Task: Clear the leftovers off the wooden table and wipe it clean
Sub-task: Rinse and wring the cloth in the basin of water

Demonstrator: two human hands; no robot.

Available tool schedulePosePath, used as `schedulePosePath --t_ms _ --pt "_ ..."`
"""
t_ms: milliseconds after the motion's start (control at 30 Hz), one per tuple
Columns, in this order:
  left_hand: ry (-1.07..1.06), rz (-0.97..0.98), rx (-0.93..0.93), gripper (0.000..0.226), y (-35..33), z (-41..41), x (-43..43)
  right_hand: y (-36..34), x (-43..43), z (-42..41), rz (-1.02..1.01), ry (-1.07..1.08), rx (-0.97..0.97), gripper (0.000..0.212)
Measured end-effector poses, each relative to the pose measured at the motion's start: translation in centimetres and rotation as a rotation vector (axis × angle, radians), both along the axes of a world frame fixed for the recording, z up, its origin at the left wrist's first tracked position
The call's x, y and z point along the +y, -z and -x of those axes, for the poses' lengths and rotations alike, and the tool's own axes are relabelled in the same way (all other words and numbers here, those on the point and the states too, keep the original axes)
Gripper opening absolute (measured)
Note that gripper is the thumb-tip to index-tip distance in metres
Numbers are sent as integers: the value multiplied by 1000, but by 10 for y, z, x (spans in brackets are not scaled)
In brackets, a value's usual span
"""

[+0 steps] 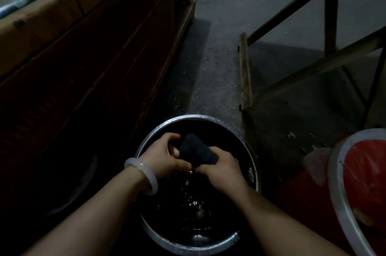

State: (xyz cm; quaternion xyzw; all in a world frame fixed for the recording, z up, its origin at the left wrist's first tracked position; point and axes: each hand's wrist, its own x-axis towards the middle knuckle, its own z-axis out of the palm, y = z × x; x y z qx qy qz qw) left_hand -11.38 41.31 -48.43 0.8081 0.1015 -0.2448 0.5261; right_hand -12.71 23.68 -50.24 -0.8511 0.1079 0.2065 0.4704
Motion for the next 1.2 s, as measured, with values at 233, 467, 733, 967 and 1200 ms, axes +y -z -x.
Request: schedulePosePath --t_ms 233,467,733,967,1200 --pt "542 -503 -961 58 28 19 9 -32 1 -9 -553 -2 901 12" --pt "740 -498 -1060 51 28 11 10 -46 6 5 -416 -263 800 18" --pt "814 -712 -482 22 29 2 -10 -14 16 12 39 -293 196 13" --pt "708 -559 -193 6 24 6 -21 8 14 18 498 -555 -300 40" --pt "577 -261 180 8 23 6 -16 29 8 24 594 -585 -747 61"
